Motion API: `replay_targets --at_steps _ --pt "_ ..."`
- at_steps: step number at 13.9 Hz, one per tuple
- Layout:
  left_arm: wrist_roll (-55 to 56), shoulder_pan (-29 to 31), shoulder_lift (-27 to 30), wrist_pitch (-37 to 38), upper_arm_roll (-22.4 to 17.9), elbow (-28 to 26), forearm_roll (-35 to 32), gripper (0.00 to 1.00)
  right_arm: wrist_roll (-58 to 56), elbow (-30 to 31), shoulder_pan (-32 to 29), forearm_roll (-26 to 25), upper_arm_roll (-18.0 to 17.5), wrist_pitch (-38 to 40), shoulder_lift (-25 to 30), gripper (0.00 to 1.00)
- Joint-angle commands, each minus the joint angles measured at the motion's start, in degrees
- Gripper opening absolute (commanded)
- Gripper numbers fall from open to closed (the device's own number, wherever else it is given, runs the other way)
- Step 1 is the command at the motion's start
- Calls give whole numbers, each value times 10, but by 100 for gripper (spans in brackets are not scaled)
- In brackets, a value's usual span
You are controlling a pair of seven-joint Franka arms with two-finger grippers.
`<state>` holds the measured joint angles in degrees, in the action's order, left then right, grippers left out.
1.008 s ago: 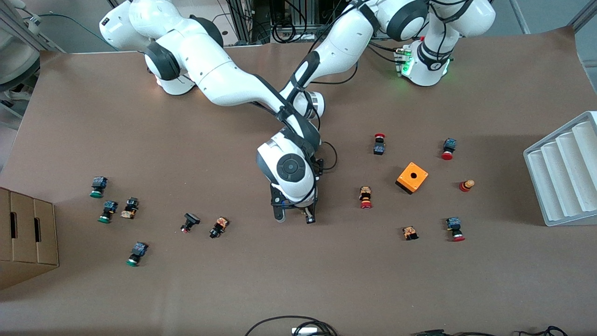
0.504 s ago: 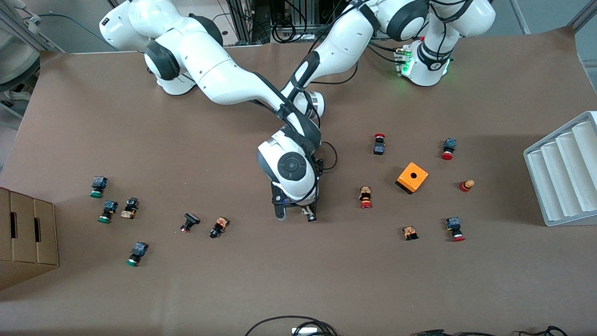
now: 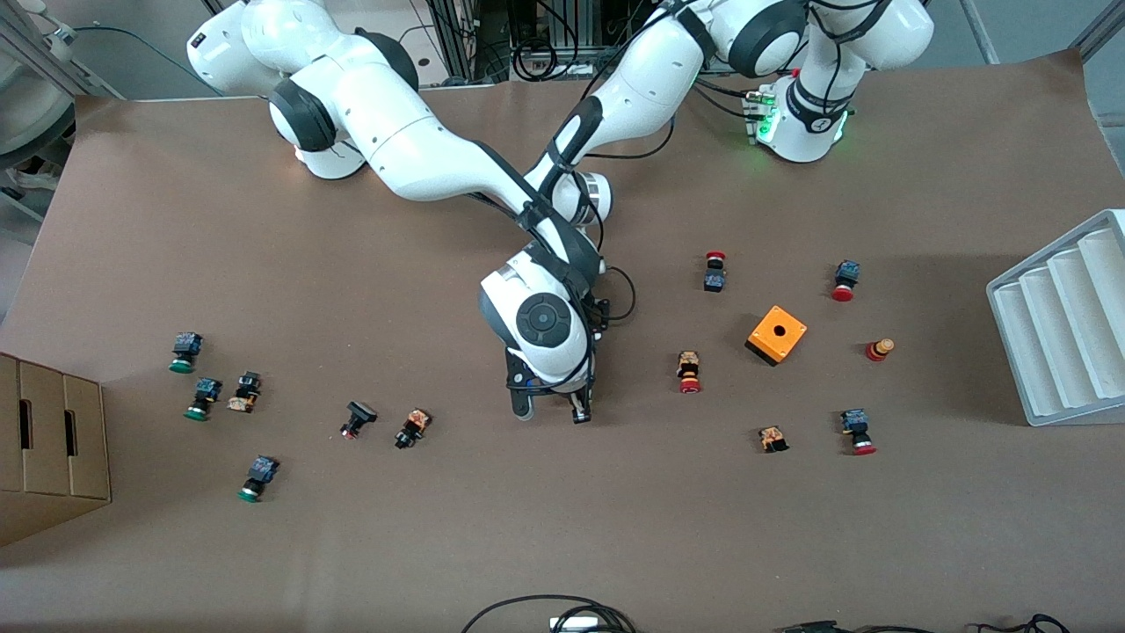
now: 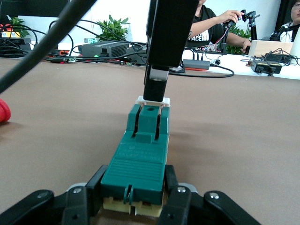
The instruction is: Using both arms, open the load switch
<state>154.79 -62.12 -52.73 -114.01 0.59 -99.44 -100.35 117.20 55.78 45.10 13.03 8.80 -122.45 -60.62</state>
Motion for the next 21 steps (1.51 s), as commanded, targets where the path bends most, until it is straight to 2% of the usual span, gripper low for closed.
replay_targets --at_steps 1,5,6,11,15,16,21 --pt "-4 7 -6 -6 1 16 -10 52 7 -13 1 17 3 -1 -13 48" --pt "-5 7 -6 -6 1 18 -10 52 8 -13 1 17 4 -3 -18 46" --pt "-5 7 -6 -6 2 18 -10 52 8 -13 1 16 4 -2 -18 41" --pt "-5 7 -7 -6 1 21 -9 52 7 -12 1 16 9 -3 -20 41" --pt "-5 7 -7 -6 2 20 -9 52 3 -12 -2 17 10 -3 -22 50" --pt "-5 7 -7 -6 2 20 -9 52 3 -12 -4 17 10 -3 -22 56" --pt "-5 7 -7 -6 2 20 -9 52 3 -12 -5 16 13 -5 -30 58"
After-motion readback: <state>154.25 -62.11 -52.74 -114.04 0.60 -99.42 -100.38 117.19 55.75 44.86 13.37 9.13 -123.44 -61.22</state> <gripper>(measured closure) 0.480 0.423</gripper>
